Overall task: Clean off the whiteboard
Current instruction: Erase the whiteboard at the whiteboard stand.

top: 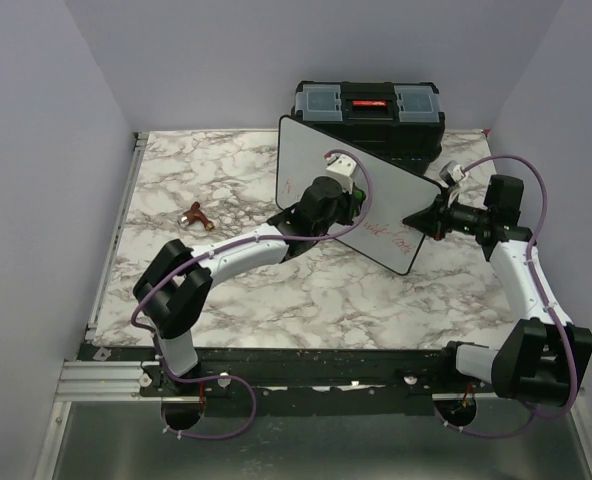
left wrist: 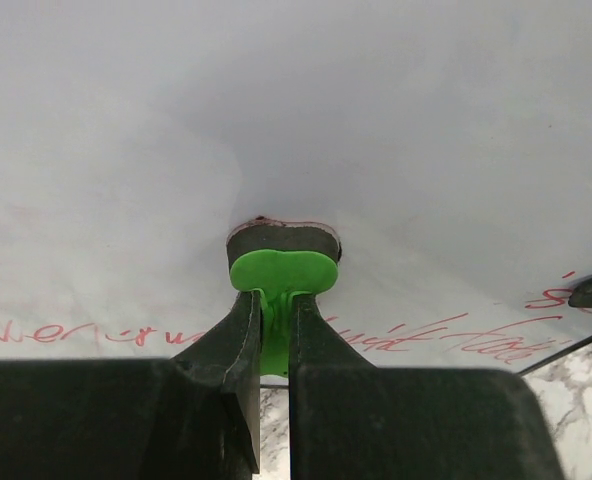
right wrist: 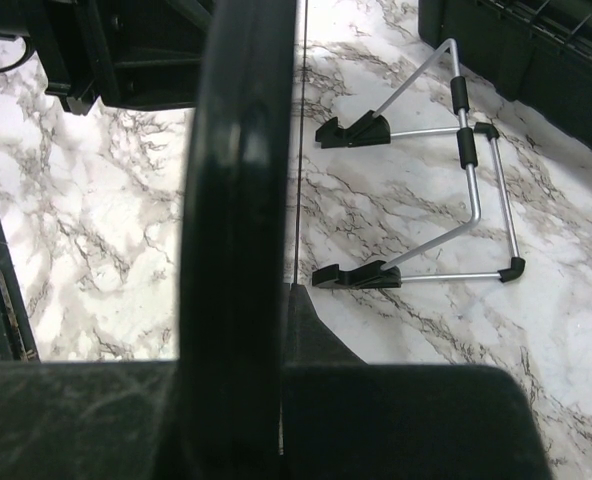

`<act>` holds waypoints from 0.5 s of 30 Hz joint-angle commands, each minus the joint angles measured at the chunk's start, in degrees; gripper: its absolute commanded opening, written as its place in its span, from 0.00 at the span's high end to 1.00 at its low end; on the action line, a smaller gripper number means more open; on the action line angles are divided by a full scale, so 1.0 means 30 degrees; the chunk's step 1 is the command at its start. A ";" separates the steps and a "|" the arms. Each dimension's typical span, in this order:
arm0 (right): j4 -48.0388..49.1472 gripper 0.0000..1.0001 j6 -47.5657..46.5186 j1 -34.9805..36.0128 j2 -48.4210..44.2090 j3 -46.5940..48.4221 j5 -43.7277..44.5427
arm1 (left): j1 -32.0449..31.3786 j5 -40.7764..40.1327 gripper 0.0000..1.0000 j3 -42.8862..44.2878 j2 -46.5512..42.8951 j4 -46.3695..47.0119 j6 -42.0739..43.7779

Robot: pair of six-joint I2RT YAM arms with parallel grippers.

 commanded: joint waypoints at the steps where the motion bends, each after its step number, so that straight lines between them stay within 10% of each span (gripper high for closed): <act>1: -0.2255 0.99 -0.0105 0.0821 -0.0207 -0.0123 -0.3625 | -0.1064 -0.1021 1.00 0.1956 0.1050 0.1344 0.1559; 15: -0.2110 0.99 0.0098 0.0844 -0.0139 -0.0142 -0.3734 | -0.3485 -0.2347 1.00 0.3062 0.1243 0.1140 0.4358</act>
